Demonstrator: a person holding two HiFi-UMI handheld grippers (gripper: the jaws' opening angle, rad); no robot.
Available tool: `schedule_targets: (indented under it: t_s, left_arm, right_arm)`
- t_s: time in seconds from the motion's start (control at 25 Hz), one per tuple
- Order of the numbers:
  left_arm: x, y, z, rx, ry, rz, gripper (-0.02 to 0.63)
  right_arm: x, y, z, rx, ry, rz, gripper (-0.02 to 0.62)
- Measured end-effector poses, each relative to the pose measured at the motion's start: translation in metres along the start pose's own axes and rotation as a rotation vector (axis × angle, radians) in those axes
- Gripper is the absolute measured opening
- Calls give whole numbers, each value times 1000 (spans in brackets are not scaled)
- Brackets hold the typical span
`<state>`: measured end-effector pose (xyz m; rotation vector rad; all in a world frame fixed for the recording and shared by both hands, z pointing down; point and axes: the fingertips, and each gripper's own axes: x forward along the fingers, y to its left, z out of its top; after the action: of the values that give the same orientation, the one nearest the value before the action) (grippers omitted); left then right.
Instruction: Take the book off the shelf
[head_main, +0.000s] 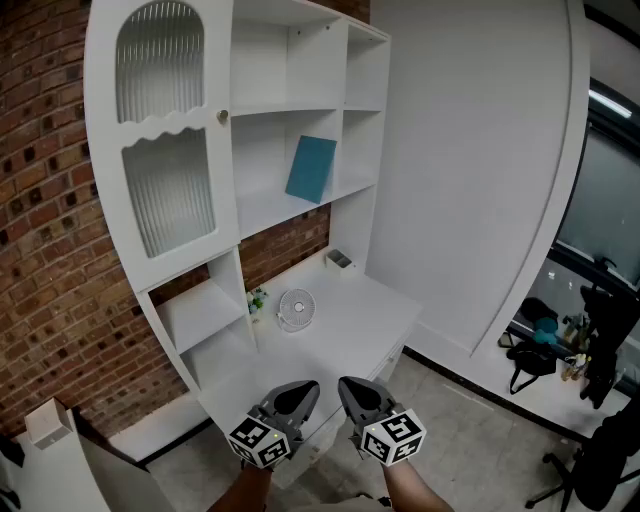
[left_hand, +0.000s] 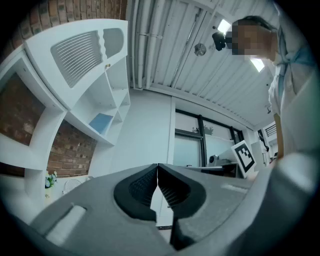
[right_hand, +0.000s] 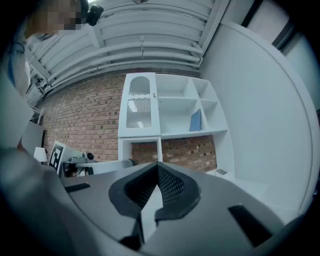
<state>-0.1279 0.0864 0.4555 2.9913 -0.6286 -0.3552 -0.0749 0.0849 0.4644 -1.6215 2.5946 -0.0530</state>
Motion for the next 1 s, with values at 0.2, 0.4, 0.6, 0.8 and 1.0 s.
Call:
schedule_targets:
  t_s: [0.2, 0.4, 0.6, 0.8, 1.0]
  left_arm:
    - [-2, 1, -2, -11, 4, -2, 11]
    - [-8, 7, -6, -34, 1, 16, 11]
    - [-2, 16, -14, -58, 8, 15, 11]
    - [19, 35, -18, -62, 9, 19, 11]
    - [47, 61, -22, -69, 7, 35, 11]
  right_arm:
    - [2, 1, -4, 2, 9, 1, 14]
    - [1, 1, -8, 53, -4, 12, 15]
    - [5, -7, -21, 66, 17, 6, 17]
    - [27, -26, -20, 63, 20, 18, 17]
    - [56, -54, -15, 55, 16, 48, 17]
